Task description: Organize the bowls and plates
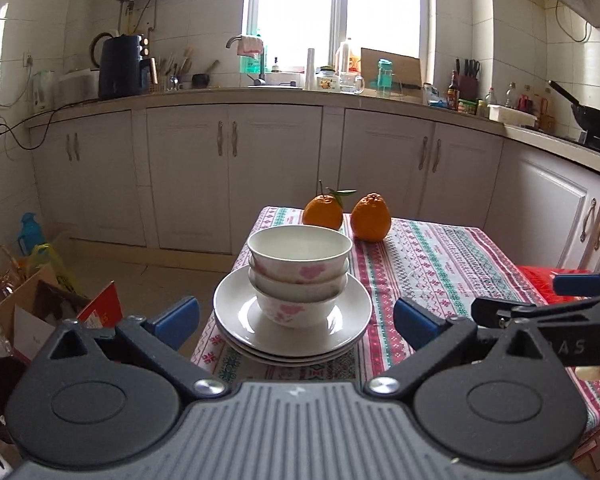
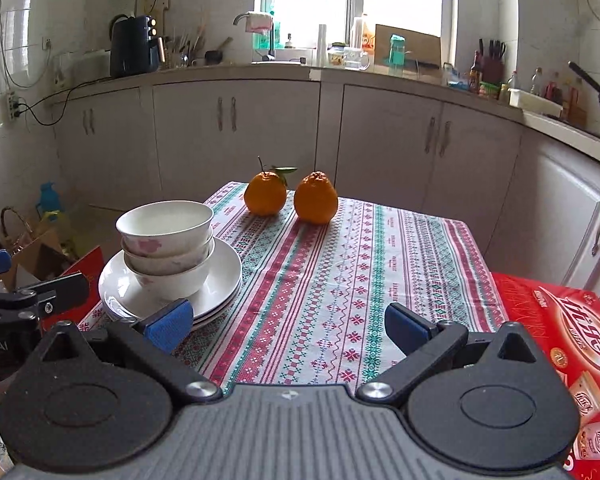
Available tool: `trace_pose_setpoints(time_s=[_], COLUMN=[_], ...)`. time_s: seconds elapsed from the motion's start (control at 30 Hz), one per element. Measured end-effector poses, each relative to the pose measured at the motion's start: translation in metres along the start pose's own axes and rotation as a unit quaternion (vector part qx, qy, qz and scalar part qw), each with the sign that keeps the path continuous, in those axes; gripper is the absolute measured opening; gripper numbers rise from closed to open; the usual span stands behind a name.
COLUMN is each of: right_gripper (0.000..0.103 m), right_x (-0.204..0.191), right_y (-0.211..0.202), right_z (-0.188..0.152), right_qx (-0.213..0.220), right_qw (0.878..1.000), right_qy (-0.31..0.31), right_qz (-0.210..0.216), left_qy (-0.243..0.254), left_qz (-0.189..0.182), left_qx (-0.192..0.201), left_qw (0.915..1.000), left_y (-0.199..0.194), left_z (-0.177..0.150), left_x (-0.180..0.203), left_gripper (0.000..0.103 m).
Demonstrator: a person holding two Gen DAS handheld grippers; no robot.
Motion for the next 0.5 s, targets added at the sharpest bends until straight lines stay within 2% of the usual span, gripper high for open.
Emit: trace_pose_setpoints(time_s=[0.27, 0.5], right_gripper=[0.103, 0.103], right_x=[-0.001, 0.0], right_y=[-0.01, -0.013], right_z=[-0.003, -0.004], right_qx=[0.006, 0.01], right_qw=[1.0, 1.0], right_qy=[0.001, -0.002], right_qz=[-0.008, -0.016], left_qy=[0.008, 0.002], left_qz=[0.016, 0.014], left_qx=[0.0, -0.008], left_qw=[0.9998, 0.9999], left_y=[-0.009, -0.01], left_z=[-0.002, -0.005], left_x=[0.006, 0.006], left_gripper=[0.102, 0.102])
Point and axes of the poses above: each gripper's, at about its wrist camera, not at the fingertips, and y roughly the way its jaws point, x to its right, z to its top, the point moved 9 cm from there along y, roughly the way its jaws point, and after that the axes turned 10 degrees about x, right-handed, at the moved point
